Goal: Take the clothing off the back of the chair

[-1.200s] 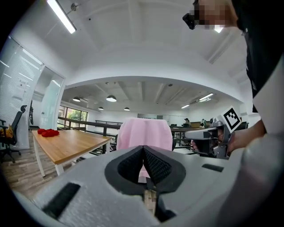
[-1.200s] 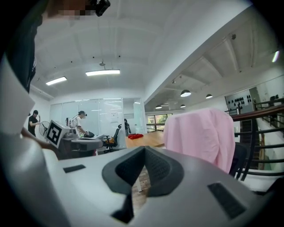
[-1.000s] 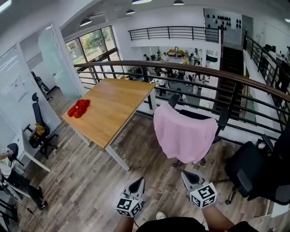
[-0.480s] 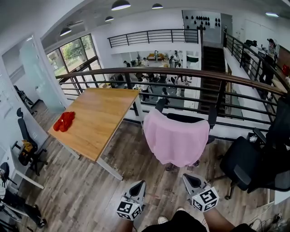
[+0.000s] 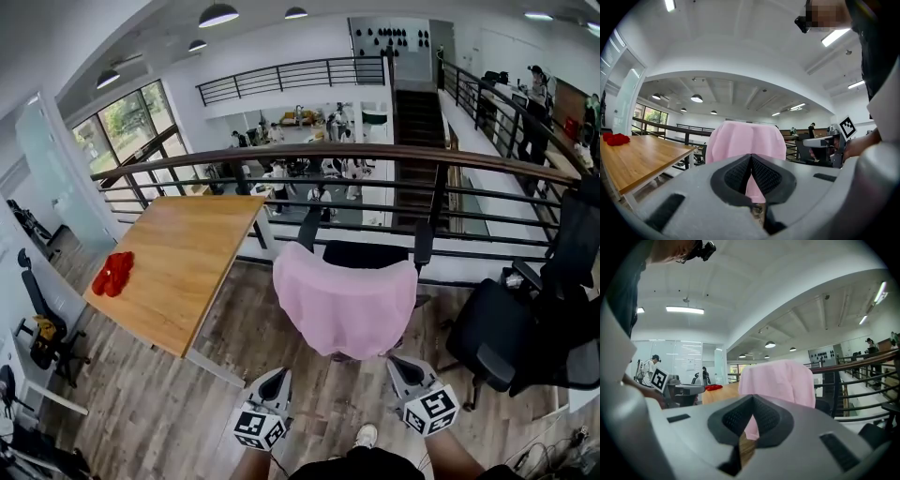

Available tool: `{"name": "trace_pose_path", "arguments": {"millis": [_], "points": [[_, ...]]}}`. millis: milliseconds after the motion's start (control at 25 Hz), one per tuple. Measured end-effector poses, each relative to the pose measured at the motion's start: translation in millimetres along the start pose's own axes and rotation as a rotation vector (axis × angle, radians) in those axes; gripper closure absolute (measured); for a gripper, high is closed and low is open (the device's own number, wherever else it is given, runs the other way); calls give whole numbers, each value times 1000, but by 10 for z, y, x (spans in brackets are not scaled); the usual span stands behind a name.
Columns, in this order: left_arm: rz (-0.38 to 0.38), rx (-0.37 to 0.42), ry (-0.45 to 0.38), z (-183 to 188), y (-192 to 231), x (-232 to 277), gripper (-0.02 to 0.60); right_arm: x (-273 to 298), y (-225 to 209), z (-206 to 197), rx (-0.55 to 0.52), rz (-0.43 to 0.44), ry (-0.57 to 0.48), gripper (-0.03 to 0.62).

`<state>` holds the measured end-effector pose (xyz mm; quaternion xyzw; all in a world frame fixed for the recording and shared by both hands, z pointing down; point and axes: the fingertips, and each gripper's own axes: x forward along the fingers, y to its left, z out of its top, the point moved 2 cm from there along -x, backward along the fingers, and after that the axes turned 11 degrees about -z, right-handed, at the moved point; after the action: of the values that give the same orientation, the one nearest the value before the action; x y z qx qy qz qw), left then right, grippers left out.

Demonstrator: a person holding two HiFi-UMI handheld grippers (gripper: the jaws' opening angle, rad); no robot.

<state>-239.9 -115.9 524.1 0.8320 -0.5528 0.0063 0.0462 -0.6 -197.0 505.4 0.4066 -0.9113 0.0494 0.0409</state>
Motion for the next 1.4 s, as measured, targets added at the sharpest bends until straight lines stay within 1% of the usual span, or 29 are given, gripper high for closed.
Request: {"name": "trace_pose_path", "arguments": {"millis": [240,480,560,640,760,840,920,1040,1120,1240,1320,1400], "points": [[-8,3,5,62,252,328,566,262,-250,64,14,-42,-7,589],[-15,17,7,164,462,548,566,446,-381,166,10,-48,-26,589],[-5,21,-2,201,532,572,566,464,-386,203,-3,-46,-41,589],[8,22,-24,247,616,622,566,483,-422,286,-32,-60,-80,589],[6,24,-25,275,723,728,566,498,-509,445,-67,-121,-157,589],[0,22,-12,241,806,780,566,530,-518,471,-81,-146,-171,589],[7,16,-11,237,941,840,566,626,-527,471,-89,-165,-163,589],[19,19,-24,301,1157,877,566,736,-569,475,-46,-214,-152,589],[22,19,-21,333,1317,899,566,776,-654,458,-24,-278,-142,589],[29,16,8,344,1558,943,566,775,-809,467,-27,-388,-134,589],[37,19,19,358,1701,964,566,791,-860,456,-42,-421,-112,589],[36,20,24,357,1811,988,566,815,-866,405,-53,-430,-79,589]]}}
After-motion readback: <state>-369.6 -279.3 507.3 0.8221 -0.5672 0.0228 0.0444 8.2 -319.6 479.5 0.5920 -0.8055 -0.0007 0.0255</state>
